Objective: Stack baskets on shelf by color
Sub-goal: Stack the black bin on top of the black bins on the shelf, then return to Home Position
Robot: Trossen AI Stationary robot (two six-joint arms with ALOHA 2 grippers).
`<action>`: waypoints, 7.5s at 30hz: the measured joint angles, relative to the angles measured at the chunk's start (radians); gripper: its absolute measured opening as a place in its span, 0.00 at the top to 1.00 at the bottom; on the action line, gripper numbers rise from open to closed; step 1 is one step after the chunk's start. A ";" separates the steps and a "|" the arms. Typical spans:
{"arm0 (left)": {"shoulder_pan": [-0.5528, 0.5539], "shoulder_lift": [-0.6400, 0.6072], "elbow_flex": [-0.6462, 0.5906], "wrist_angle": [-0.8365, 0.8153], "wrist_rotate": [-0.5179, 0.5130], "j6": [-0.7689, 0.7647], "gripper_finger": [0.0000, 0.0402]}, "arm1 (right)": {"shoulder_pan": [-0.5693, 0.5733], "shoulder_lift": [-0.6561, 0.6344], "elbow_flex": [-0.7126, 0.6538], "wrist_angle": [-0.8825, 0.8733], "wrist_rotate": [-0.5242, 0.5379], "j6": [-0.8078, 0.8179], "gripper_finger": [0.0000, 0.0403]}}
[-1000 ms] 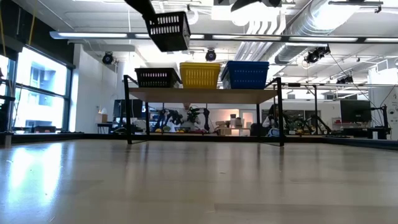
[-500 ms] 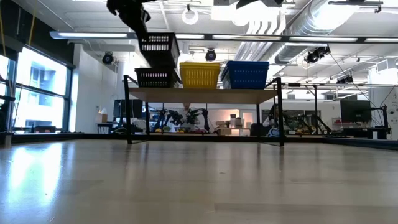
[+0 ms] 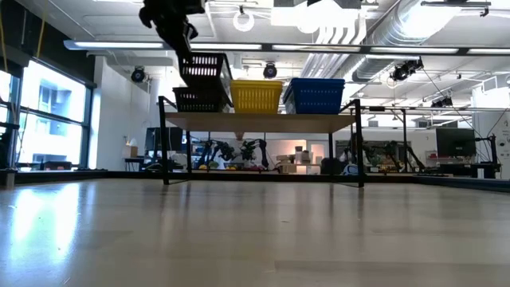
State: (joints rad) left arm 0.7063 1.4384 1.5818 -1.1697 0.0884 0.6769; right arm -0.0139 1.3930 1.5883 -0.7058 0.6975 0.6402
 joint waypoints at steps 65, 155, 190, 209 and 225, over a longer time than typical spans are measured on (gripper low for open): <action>-0.264 -0.505 -0.486 0.559 0.210 -0.690 0.74 | 0.003 0.001 0.000 0.041 -0.025 -0.012 0.60; -0.525 -1.317 -1.531 1.245 -0.074 -0.980 0.74 | 0.002 -1.382 -1.510 0.620 -0.339 -0.208 0.60; -0.525 -1.317 -1.530 1.244 -0.074 -0.980 0.74 | 0.002 -1.381 -1.512 0.548 -0.333 -0.230 0.60; -0.525 -1.317 -1.530 1.244 -0.074 -0.980 0.74 | 0.002 -1.381 -1.512 0.548 -0.333 -0.230 0.60; -0.525 -1.317 -1.530 1.244 -0.074 -0.980 0.74 | 0.002 -1.381 -1.512 0.548 -0.333 -0.230 0.60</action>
State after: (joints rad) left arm 0.1818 0.1215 0.0513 0.0743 0.0143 -0.3031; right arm -0.0124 0.0120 0.0765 -0.1577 0.3641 0.4107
